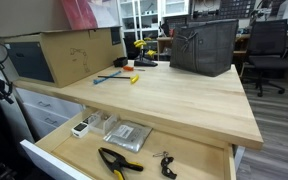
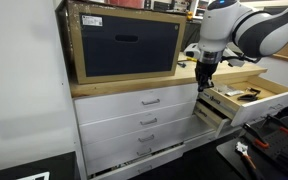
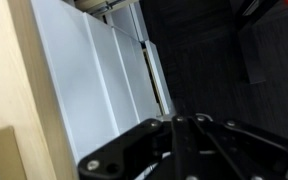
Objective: Push the cardboard box forward and then close the top left drawer
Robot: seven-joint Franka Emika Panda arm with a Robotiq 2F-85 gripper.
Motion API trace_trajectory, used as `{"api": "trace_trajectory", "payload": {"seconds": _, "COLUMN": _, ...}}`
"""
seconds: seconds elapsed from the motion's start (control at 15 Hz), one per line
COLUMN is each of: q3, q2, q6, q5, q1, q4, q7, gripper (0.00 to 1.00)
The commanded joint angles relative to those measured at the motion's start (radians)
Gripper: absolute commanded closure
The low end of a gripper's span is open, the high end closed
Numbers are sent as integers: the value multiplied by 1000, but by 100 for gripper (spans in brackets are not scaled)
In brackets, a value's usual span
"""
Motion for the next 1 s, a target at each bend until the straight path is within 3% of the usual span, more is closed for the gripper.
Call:
{"api": "trace_trajectory", "payload": {"seconds": 0.0, "q3": -34, "q2": -93, "q6": 33, "q5": 71, "q1": -23, "q4": -94, "q7": 49, "gripper": 100}}
{"api": "trace_trajectory", "payload": {"seconds": 0.27, "q3": -83, "q2": -150, "q6": 30, "q5": 112, "q1": -62, "q4": -146, "q7": 73, "gripper": 100}}
{"api": "trace_trajectory", "payload": {"seconds": 0.33, "q3": -95, "q2": -164, "q6": 29, "q5": 119, "q1": -72, "q4": -158, "q7": 71, "gripper": 74}}
{"api": "trace_trajectory", "payload": {"seconds": 0.47, "q3": -120, "q2": -194, "q6": 29, "q5": 134, "q1": -96, "q4": -183, "q7": 76, "gripper": 66}}
{"api": "trace_trajectory", "payload": {"seconds": 0.93, "q3": -204, "q2": -299, "q6": 29, "q5": 196, "q1": -177, "q4": -254, "q7": 67, "gripper": 14}}
